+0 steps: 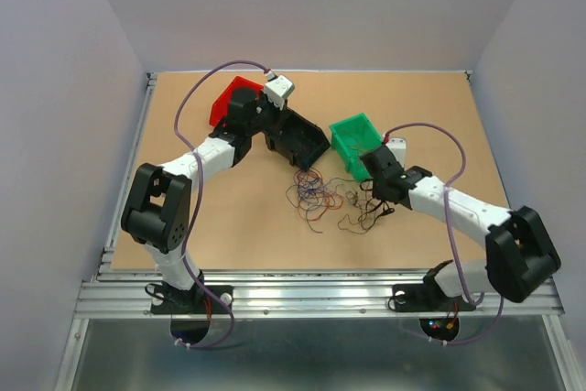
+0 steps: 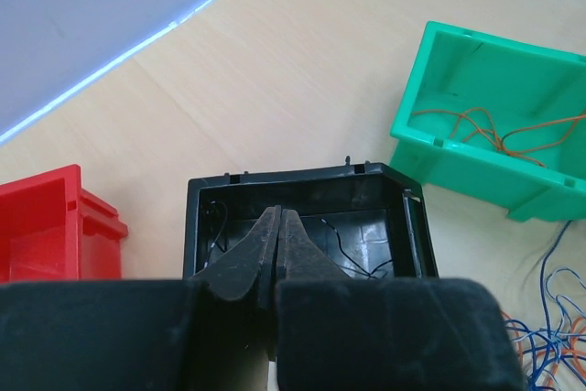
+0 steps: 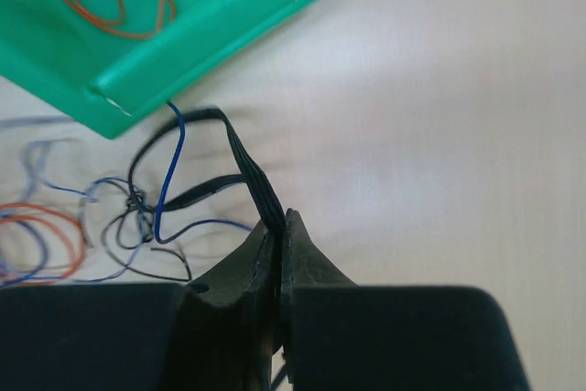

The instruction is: Untangle the cables

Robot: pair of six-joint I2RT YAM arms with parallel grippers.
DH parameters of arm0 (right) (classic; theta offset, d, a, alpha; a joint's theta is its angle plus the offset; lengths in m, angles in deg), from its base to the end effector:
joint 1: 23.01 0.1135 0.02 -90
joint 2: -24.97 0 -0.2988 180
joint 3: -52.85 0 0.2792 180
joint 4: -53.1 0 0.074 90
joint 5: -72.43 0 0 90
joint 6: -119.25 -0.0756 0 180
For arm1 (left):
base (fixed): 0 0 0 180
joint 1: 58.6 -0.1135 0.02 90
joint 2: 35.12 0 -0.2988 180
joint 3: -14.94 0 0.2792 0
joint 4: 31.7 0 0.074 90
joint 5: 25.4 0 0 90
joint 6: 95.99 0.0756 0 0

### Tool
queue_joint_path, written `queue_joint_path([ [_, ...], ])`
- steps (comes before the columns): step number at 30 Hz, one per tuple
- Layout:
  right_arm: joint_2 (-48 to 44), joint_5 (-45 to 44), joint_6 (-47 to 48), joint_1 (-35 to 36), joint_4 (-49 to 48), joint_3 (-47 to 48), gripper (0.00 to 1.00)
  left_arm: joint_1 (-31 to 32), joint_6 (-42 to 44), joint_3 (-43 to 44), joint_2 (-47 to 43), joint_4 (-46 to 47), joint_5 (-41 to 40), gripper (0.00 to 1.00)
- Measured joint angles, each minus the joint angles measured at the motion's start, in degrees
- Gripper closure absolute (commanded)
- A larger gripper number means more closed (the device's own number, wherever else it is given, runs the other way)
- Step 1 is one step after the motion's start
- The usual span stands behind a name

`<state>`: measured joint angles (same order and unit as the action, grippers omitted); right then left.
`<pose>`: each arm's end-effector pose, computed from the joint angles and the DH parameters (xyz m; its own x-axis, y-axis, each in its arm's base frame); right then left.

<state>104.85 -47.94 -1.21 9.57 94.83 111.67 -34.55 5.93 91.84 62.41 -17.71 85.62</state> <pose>0.2664 0.1249 0.1835 -0.7827 0.0189 -0.6221 0.1473 0.9767 -0.1558 0.4127 -0.2139 0.2946 0.0425 0.1922 -0.9804 0.7124 0.6822 0.1646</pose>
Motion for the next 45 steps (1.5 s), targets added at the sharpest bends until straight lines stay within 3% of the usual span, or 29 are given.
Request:
queue_joint_path([
  [10, -24.7, -7.2, -1.8, 0.0, 2.1, 0.0, 0.99, 0.0, 0.0, 0.0, 0.0, -0.1, 2.7, 1.0],
  [18, -42.3, -3.2, 1.2, 0.0, 0.2, -0.7, 0.99, 1.5, 1.3, -2.0, -1.5, 0.1, 15.1, 1.0],
  [22, -51.9, 2.9, 3.4, 0.0, -5.0, -2.0, 0.99, 5.3, 4.2, -7.3, -6.0, 0.8, 19.8, 0.89],
  [23, -53.5, 4.4, 3.8, 0.0, -6.5, -2.1, 1.0, 6.7, 5.2, -9.3, -7.8, 1.6, 21.2, 0.8],
  [25, -54.7, 6.1, 4.3, 0.0, -8.3, -2.1, 1.0, 9.8, 7.1, -12.9, -11.4, 2.9, 23.3, 0.67],
  [26, -55.1, 7.0, 4.6, 0.0, -9.4, -2.1, 1.0, 11.7, 8.0, -14.6, -13.1, 3.8, 24.0, 0.56],
  [30, -54.7, 10.0, 5.4, 0.0, -12.9, -2.1, 1.0, 18.2, 11.7, -20.6, -19.1, 7.1, 25.0, 0.45],
  [38, -50.9, 14.0, 5.6, 0.0, -17.8, -2.1, 1.0, 24.7, 15.7, -24.5, -19.3, 13.6, 20.3, 0.37],
  [45, -50.3, 16.0, 5.1, 0.0, -20.4, -2.3, 1.0, 29.6, 13.1, -22.5, -7.5, 19.4, 8.7, 0.38],
])
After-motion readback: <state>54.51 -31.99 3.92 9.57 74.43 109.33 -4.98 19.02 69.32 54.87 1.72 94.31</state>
